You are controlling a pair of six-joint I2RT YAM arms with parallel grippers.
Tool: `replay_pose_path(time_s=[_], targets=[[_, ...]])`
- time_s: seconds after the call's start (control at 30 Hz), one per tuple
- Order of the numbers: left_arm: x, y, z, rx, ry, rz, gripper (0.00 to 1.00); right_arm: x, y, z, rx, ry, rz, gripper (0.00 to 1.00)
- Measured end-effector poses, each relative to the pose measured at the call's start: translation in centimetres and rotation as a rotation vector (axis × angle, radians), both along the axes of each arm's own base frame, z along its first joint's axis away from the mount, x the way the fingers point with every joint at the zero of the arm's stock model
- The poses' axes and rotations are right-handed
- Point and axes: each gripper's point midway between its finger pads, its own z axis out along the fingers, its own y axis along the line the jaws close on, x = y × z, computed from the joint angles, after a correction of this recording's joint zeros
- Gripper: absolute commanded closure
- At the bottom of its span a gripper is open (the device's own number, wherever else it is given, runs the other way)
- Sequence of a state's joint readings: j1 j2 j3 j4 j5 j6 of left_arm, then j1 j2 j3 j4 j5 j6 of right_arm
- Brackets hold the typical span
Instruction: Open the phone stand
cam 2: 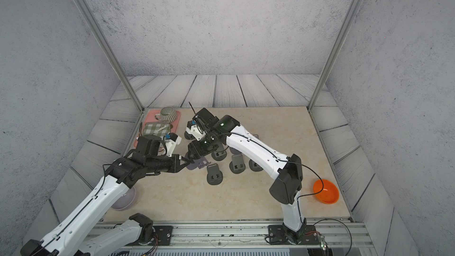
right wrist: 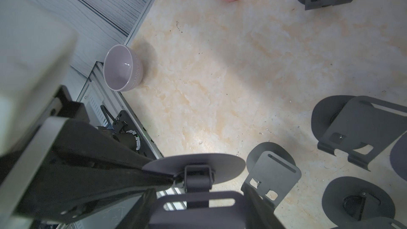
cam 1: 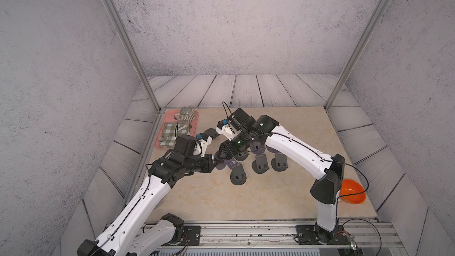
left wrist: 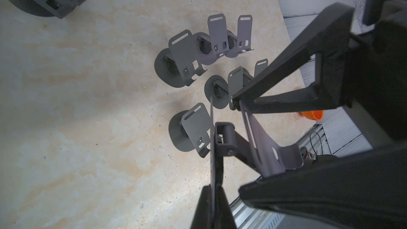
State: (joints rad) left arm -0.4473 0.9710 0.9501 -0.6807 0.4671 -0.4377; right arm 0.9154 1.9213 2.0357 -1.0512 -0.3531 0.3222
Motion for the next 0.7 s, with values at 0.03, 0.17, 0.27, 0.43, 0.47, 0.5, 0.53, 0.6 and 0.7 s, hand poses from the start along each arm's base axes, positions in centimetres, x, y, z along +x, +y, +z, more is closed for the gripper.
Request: replay_pose_path(time_s=[0.03,0.17,0.27,0.43,0.47,0.5,0.53,0.6,0.7], targets=[[0.1,0.0,0.0,-0.002,0.002,0.005,1.00,0.1,-0.1,0.0,-0.003,-0.004,-0.003,0.50],[0.6,-0.3,-0.3,-0.010,0.021,0.022,1.00,0.5,-0.4,0.0,-0.021,-0.025,-0.020,0.52],[1.0,-0.6,-0.5,-0.022,0.041,0.035,1.00,1.0,-0.6,-0.1,-0.037,-0.047,-0.037,0.53],[1.5,-1.2,-0.2,-0.066,0.060,0.050,1.00,1.6,-1.3,0.5,-0.049,-0.106,-0.069,0.53],[1.6,-1.4,-0.1,-0.079,0.062,0.048,1.00,1.7,-1.6,0.8,-0.048,-0.122,-0.077,0.53],[1.7,-1.7,0.1,-0.093,0.063,0.043,1.00,1.7,-1.9,1.1,-0.046,-0.136,-0.085,0.53],[1.7,-1.9,0.3,-0.104,0.064,0.038,1.00,1.8,-2.1,1.4,-0.045,-0.147,-0.092,0.53],[1.9,-2.3,0.7,-0.126,0.063,0.026,1.00,1.9,-2.6,2.1,-0.039,-0.172,-0.106,0.53],[2.3,-2.8,1.1,-0.149,0.067,0.017,1.00,2.1,-3.1,2.8,-0.037,-0.204,-0.126,0.53]])
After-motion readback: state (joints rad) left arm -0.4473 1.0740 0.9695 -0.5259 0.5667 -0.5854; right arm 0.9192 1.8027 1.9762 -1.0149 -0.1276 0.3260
